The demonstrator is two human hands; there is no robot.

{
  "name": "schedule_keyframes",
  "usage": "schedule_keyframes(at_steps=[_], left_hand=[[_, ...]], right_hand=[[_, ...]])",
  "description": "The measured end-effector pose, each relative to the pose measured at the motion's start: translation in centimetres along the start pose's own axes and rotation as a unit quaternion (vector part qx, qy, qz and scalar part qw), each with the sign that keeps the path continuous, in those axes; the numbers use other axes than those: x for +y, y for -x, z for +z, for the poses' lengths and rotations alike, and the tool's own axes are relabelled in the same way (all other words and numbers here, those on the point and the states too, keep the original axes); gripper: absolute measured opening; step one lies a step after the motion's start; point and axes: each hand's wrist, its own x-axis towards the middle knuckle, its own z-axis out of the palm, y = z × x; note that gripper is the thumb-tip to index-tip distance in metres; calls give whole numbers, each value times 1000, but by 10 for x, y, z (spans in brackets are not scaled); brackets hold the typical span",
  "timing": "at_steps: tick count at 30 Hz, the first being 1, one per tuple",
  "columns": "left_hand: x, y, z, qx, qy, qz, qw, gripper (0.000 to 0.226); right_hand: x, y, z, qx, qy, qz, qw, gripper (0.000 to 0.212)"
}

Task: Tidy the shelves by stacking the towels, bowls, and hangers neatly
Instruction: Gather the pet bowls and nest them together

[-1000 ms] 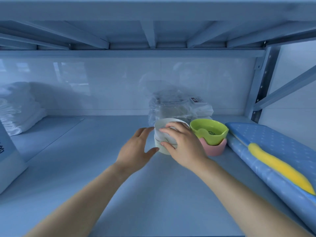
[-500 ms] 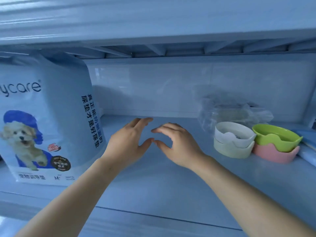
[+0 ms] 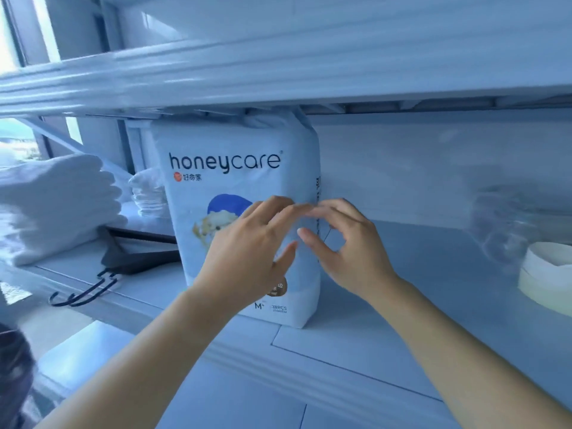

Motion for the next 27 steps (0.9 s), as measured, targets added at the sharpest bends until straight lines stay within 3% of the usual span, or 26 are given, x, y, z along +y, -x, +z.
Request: schedule_keyframes(at_steps=[7, 14, 18, 22, 27], left_hand=[[-70, 25, -14, 15, 13, -81, 997, 22], [-132, 47, 5, 41, 4, -125, 991, 46], [-140, 60, 28, 80, 131, -176, 972, 70], [-140, 64, 49, 113, 198, -165, 960, 75], [-130, 59, 67, 117, 216, -156, 957, 76]], right_hand=[[-13, 3, 32, 86, 20, 3, 996, 37], [-11, 15, 55, 141, 1, 41, 989, 66], [-6, 22, 62, 114, -25, 83, 990, 83], [2, 31, 61, 60, -23, 110, 992, 101], [11, 34, 57, 72, -8, 117, 990, 103]])
